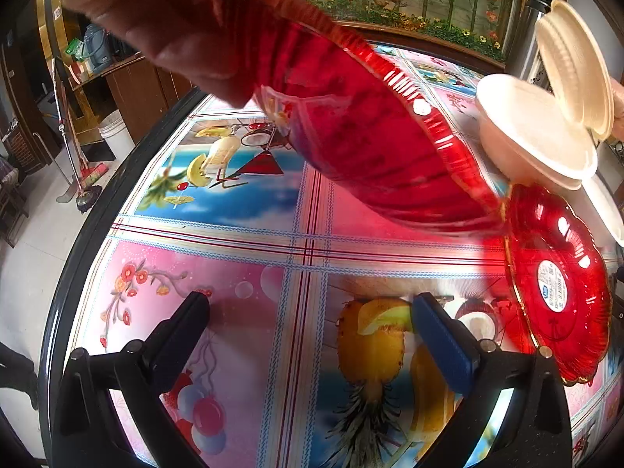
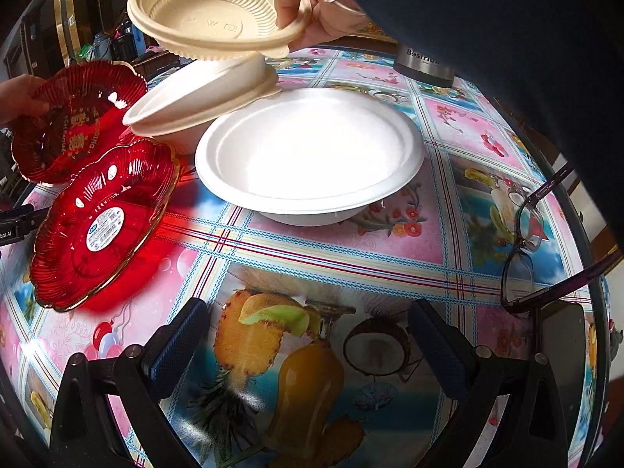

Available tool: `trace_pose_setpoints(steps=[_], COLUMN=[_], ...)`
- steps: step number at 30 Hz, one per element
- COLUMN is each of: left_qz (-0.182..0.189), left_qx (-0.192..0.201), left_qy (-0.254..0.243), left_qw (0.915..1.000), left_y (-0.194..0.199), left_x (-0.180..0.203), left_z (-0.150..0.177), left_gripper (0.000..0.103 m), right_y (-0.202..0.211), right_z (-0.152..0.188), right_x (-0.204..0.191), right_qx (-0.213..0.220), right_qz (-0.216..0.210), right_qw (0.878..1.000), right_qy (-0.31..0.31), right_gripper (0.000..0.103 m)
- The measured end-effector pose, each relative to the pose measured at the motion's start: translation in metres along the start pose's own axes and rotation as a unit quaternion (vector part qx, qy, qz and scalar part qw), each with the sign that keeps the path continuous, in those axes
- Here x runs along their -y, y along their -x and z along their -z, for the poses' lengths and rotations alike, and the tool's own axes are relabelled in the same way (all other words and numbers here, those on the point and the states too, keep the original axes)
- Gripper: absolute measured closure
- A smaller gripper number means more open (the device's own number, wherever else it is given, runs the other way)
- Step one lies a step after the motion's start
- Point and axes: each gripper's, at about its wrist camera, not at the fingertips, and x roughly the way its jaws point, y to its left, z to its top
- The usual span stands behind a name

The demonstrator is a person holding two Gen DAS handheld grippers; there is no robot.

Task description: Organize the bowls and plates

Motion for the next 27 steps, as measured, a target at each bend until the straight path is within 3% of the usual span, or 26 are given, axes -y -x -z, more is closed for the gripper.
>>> trace_pose_setpoints(steps=[27], left_qz=[-0.001], left_qx=[0.000], left_qy=[0.000], left_qw=[1.0000], left_y=[0.0025], left_x=[-0.0009], left_z=[0.0009], left_gripper=[0.000], right_y=[0.0005], right_z=[0.0004], right_x=[-0.0006], right_qx=[0.000], right_qz=[0.000], right_qw=[1.000], right_qy=[0.000], right_gripper=[0.000])
